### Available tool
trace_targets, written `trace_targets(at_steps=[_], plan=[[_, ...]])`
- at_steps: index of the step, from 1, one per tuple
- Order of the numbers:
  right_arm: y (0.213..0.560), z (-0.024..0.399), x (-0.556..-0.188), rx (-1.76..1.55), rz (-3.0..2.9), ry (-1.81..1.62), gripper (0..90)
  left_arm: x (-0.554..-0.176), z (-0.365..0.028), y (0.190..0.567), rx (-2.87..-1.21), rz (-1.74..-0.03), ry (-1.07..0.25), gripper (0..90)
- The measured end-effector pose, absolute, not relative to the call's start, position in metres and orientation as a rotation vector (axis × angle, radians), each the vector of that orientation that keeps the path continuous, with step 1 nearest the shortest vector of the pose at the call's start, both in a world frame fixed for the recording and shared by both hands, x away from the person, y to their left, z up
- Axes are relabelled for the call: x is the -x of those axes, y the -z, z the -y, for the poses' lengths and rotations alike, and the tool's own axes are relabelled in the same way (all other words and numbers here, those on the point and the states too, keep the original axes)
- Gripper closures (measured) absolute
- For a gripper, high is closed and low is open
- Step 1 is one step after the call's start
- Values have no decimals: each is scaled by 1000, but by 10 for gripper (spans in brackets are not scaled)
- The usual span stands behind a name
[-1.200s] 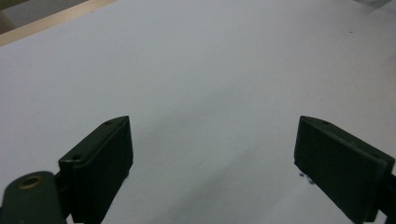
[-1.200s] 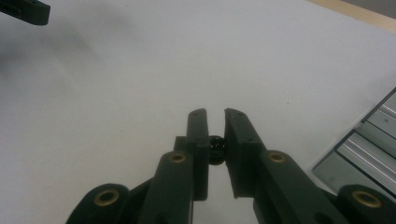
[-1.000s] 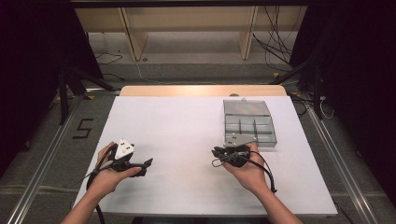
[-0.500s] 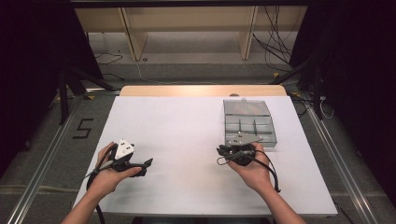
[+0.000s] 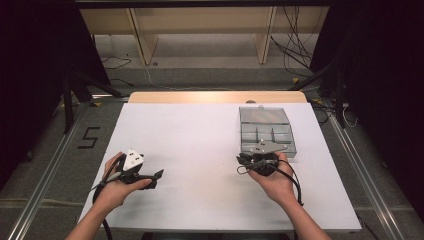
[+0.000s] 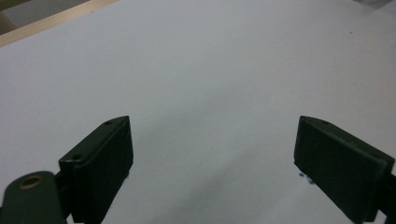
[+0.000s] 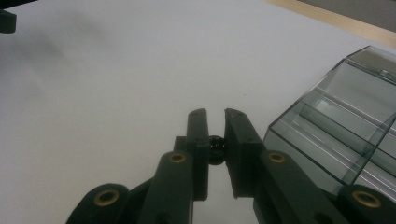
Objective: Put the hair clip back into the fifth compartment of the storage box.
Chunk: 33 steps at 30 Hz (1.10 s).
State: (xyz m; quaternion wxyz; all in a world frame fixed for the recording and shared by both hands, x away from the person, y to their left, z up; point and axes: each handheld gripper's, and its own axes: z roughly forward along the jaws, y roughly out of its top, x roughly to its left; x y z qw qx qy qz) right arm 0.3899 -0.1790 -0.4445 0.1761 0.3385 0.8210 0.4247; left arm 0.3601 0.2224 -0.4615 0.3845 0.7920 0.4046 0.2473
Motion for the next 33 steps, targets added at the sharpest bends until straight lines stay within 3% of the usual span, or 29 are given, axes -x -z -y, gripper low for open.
trace_targets(at_steps=[33], plan=[[438, 201, -395, -1037, -2243, -1202, 811, -360, -221, 460, -2015, -1026, -634, 114]])
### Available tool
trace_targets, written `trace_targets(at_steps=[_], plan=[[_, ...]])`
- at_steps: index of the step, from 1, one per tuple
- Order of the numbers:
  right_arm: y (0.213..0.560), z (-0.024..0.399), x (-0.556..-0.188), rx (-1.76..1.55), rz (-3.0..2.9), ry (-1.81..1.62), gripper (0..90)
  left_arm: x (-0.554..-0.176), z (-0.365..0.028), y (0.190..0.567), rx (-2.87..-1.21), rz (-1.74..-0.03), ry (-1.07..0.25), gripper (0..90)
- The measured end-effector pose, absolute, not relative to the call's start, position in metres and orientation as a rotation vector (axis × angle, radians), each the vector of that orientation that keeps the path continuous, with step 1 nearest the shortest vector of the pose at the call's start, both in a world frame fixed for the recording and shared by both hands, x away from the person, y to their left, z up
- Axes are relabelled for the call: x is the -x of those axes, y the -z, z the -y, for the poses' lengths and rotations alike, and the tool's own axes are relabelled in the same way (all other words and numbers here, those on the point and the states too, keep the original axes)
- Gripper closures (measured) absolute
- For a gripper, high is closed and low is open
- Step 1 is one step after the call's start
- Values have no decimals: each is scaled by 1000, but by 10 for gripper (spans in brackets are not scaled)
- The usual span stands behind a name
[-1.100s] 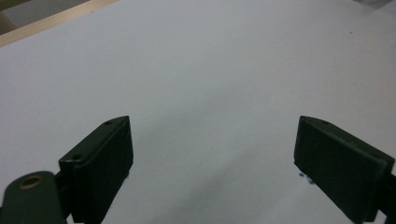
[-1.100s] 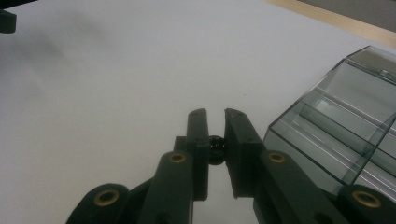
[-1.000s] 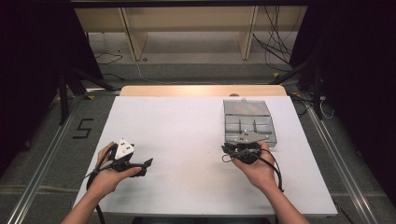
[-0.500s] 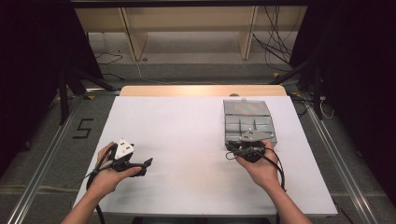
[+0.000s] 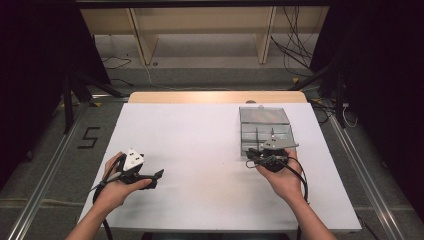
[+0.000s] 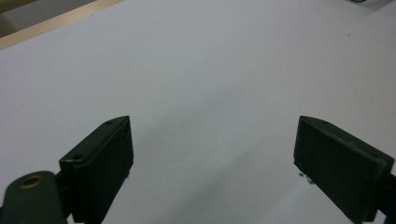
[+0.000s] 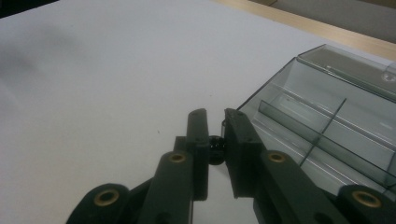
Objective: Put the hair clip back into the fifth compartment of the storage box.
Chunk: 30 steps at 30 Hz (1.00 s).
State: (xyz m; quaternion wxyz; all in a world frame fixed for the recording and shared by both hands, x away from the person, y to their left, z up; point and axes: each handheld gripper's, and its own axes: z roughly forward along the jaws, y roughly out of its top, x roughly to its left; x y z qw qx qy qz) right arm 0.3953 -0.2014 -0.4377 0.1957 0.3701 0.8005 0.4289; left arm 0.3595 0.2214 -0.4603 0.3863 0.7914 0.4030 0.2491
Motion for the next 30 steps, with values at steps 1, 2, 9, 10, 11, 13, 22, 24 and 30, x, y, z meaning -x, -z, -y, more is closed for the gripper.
trace_targets(at_steps=[1, 2, 9, 10, 11, 13, 22, 24, 30], plan=[[438, 202, -396, -1037, -2241, -1200, 811, -360, -222, 460, -2021, -1024, -634, 114], [437, 204, -396, -1043, -2240, -1192, 811, -360, -221, 460, -2017, -1026, -634, 115], [437, 209, -398, -1063, -2218, -1182, 811, -360, -222, 460, -2016, -1028, -634, 115], [437, 209, -398, -1063, -2218, -1182, 811, -360, -222, 460, -2015, -1028, -634, 115], [437, 210, -398, -1068, -2214, -1183, 811, -360, -222, 460, -2015, -1028, -634, 115], [436, 212, -398, -1074, -2207, -1179, 811, -360, -222, 460, -2015, -1028, -634, 115], [436, 220, -401, -1098, -2187, -1166, 811, -360, -222, 461, -2015, -1028, -633, 116], [436, 221, -401, -1102, -2185, -1163, 811, -360, -222, 460, -2015, -1028, -633, 116], [437, 225, -404, -1120, -2171, -1155, 811, -360, -222, 460, -2015, -1027, -632, 117]])
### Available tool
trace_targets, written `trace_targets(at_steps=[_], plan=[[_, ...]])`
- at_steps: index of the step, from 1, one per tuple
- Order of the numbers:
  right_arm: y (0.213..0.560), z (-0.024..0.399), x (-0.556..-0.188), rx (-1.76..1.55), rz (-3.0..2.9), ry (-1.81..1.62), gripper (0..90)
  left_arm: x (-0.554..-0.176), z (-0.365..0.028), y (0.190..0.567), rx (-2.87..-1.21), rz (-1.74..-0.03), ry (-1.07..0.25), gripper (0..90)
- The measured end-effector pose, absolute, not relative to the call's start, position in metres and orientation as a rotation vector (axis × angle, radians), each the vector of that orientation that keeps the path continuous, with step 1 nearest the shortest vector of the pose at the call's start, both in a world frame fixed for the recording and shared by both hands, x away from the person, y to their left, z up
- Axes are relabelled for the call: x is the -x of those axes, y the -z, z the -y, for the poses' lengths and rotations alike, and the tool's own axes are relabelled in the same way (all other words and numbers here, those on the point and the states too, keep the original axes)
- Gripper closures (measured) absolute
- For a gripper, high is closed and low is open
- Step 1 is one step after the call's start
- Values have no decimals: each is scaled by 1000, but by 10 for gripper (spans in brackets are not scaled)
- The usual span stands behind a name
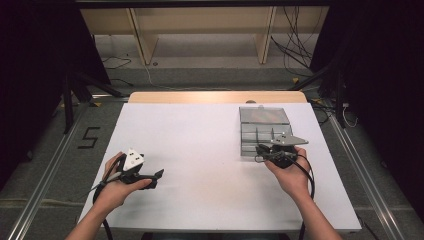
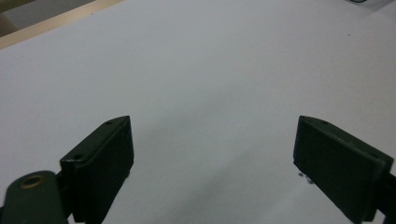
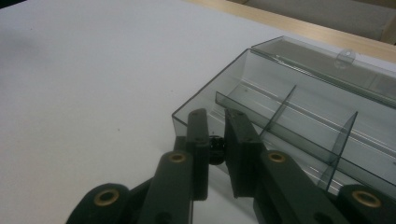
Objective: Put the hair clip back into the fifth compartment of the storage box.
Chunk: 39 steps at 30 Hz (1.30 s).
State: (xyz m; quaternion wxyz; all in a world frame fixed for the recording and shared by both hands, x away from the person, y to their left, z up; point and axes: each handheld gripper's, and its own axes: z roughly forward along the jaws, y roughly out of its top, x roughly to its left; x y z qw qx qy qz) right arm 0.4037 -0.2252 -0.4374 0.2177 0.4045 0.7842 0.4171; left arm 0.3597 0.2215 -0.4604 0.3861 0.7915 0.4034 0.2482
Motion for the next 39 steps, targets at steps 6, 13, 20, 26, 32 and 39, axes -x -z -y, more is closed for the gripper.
trace_targets(at_steps=[6, 13, 20, 26, 32, 39], plan=[[438, 230, -406, -1144, -2151, -1155, 811, -360, -222, 461, -2016, -1027, -630, 118], [440, 232, -408, -1154, -2142, -1149, 811, -360, -221, 460, -2016, -1026, -630, 118], [441, 236, -410, -1173, -2123, -1139, 811, -359, -221, 460, -2019, -1025, -629, 119], [441, 237, -410, -1187, -2117, -1133, 810, -360, -221, 460, -2014, -1026, -629, 119], [442, 239, -412, -1198, -2107, -1125, 810, -360, -221, 460, -2011, -1025, -629, 120], [443, 239, -414, -1213, -2097, -1119, 811, -359, -221, 460, -2011, -1026, -628, 120]])
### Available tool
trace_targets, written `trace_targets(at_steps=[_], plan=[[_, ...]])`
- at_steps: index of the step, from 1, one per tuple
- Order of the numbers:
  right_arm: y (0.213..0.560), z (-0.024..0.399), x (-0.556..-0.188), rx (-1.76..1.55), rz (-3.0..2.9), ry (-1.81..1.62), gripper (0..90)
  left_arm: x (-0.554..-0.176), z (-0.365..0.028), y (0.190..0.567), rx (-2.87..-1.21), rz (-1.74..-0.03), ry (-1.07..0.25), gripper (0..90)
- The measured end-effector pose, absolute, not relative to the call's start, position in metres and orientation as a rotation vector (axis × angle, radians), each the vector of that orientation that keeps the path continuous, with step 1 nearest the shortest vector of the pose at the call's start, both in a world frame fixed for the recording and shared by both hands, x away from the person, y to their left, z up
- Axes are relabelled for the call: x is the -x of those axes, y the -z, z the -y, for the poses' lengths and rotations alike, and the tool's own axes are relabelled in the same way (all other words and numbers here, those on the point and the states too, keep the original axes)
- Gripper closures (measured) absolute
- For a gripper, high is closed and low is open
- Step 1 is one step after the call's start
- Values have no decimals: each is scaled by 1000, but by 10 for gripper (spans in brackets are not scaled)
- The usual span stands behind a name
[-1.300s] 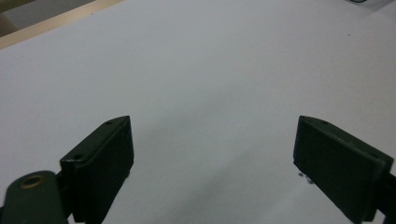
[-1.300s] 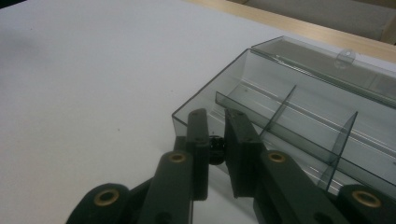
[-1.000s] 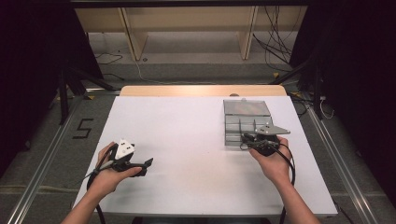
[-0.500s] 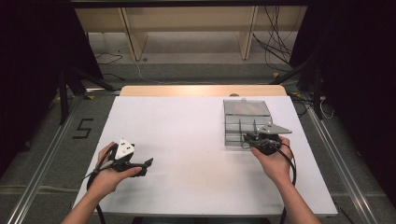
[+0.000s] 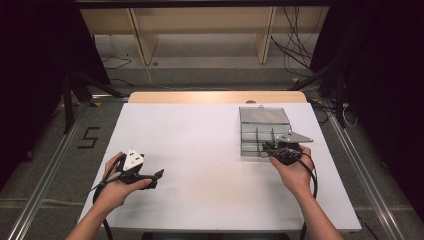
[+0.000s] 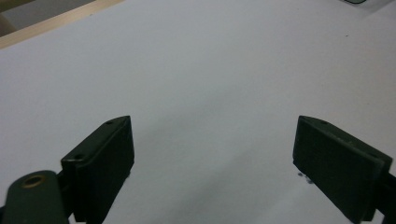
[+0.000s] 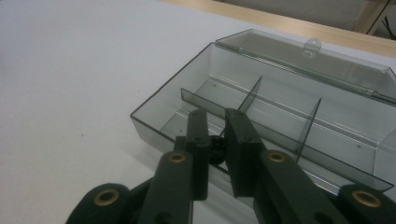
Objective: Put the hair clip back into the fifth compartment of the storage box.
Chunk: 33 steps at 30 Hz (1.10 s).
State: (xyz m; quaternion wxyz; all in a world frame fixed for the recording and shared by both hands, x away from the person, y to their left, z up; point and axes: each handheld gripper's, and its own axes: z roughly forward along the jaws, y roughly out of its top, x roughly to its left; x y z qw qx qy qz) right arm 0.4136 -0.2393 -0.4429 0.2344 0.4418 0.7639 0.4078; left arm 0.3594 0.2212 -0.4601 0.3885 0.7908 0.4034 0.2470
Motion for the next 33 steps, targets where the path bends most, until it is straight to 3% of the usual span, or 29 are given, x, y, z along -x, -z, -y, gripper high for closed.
trace_targets(at_steps=[33], plan=[[451, 247, -428, -1283, -2068, -1076, 810, -360, -221, 460, -2017, -1022, -626, 122]])
